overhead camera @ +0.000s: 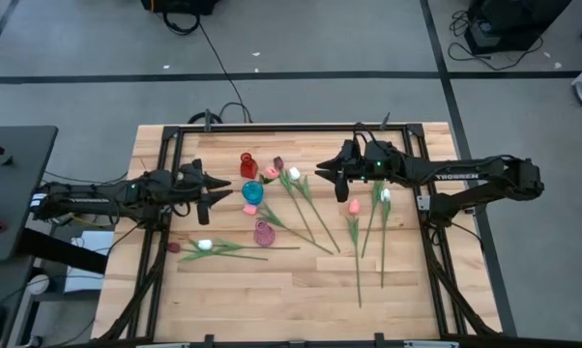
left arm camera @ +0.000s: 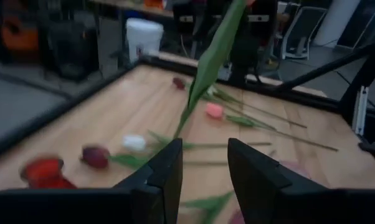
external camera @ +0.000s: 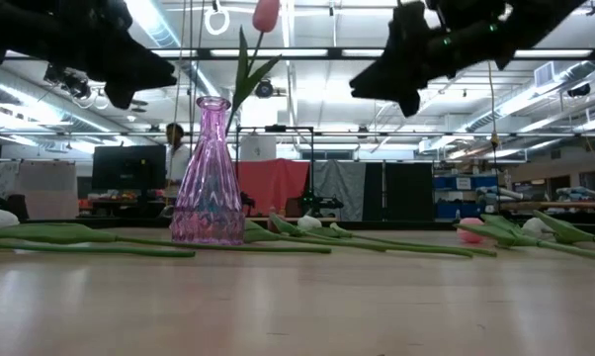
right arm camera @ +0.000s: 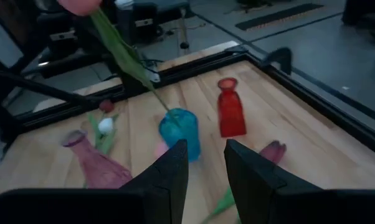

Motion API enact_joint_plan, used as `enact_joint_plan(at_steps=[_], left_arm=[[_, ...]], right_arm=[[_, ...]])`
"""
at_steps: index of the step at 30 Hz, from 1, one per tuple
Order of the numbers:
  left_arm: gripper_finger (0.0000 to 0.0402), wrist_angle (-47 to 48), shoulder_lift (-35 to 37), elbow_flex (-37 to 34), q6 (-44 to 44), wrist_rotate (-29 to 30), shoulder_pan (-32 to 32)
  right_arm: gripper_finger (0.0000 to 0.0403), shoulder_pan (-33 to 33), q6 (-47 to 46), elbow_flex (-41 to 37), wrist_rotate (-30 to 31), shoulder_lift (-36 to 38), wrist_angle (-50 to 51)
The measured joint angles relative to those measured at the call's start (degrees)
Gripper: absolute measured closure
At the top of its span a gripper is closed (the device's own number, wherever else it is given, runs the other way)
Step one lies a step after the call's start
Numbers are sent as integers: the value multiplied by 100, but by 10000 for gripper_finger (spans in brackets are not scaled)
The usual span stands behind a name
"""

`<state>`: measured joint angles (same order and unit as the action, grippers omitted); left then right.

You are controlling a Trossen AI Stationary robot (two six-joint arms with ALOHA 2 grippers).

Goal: Sort flowers into vase by color
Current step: Put the bottom left white flower into the red vase

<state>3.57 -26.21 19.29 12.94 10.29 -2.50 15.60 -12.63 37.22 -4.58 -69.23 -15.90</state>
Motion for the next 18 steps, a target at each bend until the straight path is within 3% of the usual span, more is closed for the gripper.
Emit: enact_joint_plan(at_steps=[7, 18], left_arm=[[270, 208, -82, -2, 114, -98, 2], [270, 162, -83, -2, -89, 502, 0]], right_arm=[[284, 133, 55, -790, -66, -2, -1325], [284, 142, 505, -825, 55, 0, -1616]])
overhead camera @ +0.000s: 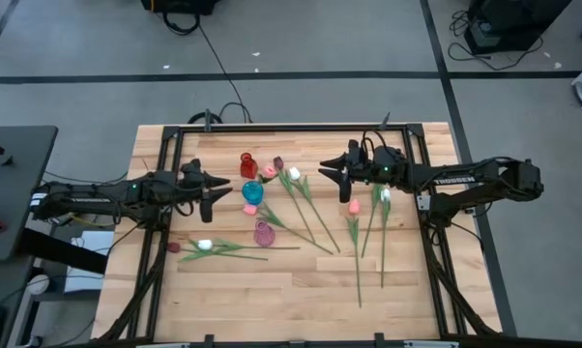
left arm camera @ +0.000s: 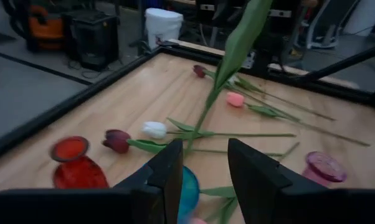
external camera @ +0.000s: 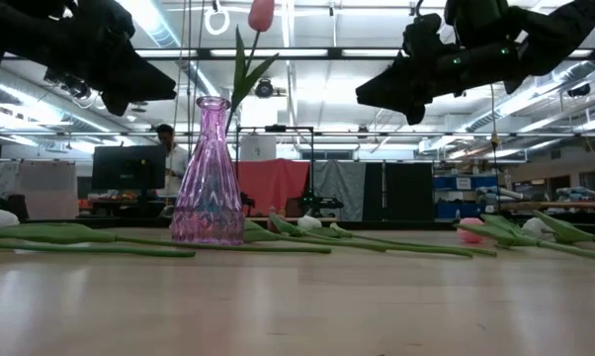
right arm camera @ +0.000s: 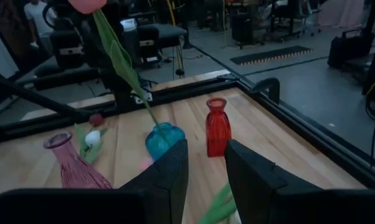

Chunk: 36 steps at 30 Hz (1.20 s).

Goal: Sort flowers into vase by color
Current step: Put the bottom left white flower into the red vase

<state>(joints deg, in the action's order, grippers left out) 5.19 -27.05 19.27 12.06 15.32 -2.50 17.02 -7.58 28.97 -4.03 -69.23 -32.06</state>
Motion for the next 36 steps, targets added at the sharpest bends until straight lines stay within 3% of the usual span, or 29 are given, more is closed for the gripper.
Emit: enact_joint_plan(at_steps=[9, 16, 23, 31, 36], left_arm=[[270, -397, -109, 0, -98, 368, -7], [270, -91, -113, 0, 977, 69, 443], [270, 196, -151, 0, 1438, 1347, 1649], [270, 527, -456, 0, 2338, 2147, 2591], [270, 526, -959, 0, 2661, 2765, 2965]], right_arm=[[284, 0, -17, 0, 7, 0, -39], [284, 0, -23, 2, 9, 0, 250], [284, -15, -156, 2, 300, 0, 719], [284, -164, -336, 4, 316, 0, 762], [284, -419, -382, 4, 759, 0, 763]])
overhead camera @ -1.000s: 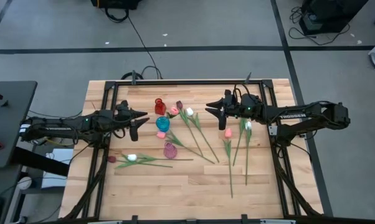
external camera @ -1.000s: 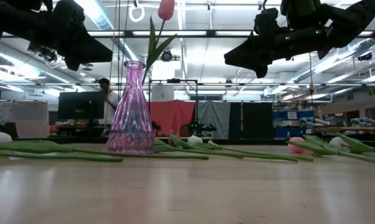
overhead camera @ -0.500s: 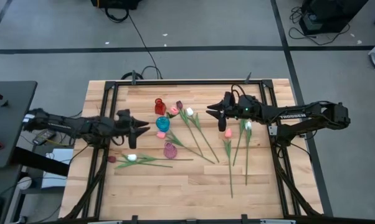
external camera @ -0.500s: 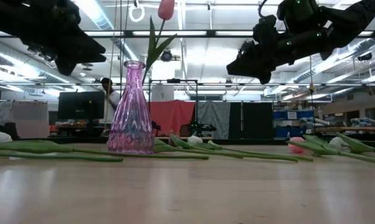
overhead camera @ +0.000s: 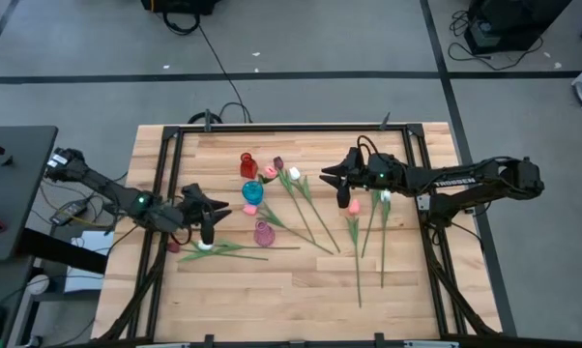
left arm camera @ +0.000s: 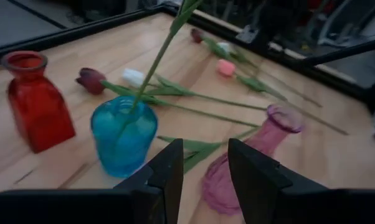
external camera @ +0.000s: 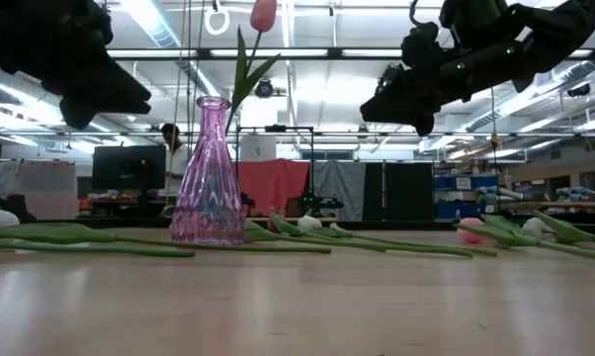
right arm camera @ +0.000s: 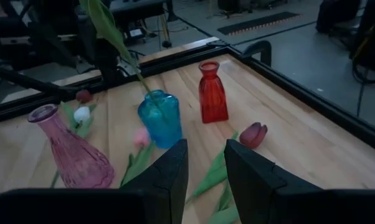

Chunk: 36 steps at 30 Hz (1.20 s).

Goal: Sort flowers into vase by color
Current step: Put the bottom left white flower into the red vase

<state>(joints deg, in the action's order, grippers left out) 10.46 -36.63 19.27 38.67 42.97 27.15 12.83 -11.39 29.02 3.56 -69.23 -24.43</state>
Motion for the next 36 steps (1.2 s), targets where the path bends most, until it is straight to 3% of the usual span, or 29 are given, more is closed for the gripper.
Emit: enact_joint_plan(at_steps=[7, 15, 22, 36], left_arm=[[270, 180, -394, 0, 708, 70, -25], [270, 153, -784, 2, 1157, -2083, 3], [270, 173, -1665, 3, 977, -2862, 0], [270, 146, -3352, 637, 342, -2800, -14]], right_arm=[[284, -225, 33, 0, 156, 0, -28], [284, -263, 148, 2, 156, 0, -38], [284, -263, 216, 2, 155, 0, -122], [284, -263, 240, 2, 137, 0, -360]])
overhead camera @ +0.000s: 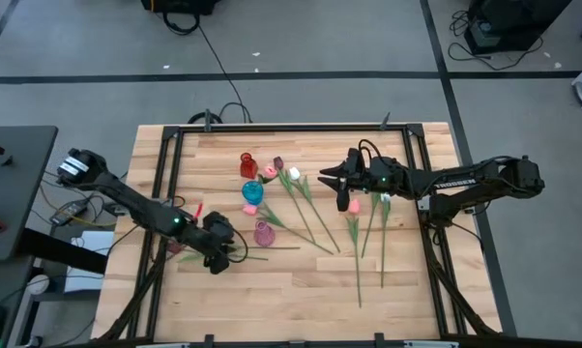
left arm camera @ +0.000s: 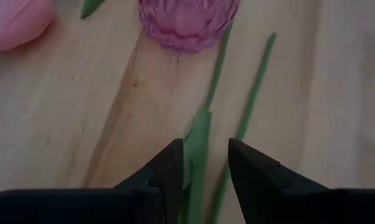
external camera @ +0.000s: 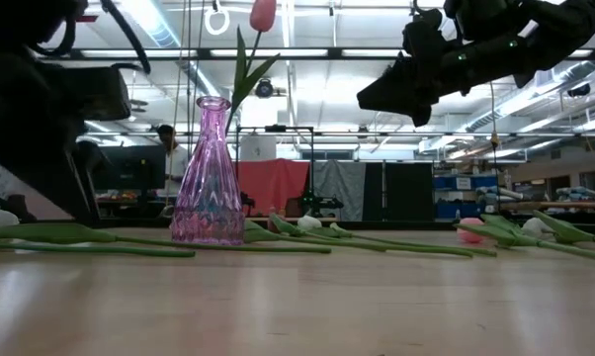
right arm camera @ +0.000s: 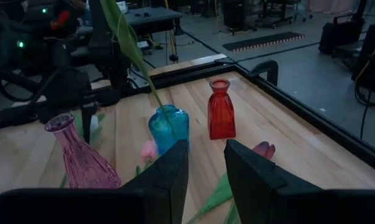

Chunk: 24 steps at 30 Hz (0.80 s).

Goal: Sort flowers into vase by color
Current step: Put the bottom left white flower into the red vase

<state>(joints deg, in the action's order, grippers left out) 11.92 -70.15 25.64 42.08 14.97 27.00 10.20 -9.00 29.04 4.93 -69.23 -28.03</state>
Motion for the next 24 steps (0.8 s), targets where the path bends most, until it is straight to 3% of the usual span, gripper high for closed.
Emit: enact_joint_plan(at_steps=[11, 21, 24], left_arm=[[277, -48, -551, 51, -843, 52, 0], [387, -80, -555, 60, -1287, -280, -8], [391, -63, -546, 66, -1384, -472, -11]], right_arm=[[284, 0, 15, 0, -4, -2, -68], [284, -2, 16, 0, -4, -1, -75], [284, -2, 15, 0, -4, -1, -78]])
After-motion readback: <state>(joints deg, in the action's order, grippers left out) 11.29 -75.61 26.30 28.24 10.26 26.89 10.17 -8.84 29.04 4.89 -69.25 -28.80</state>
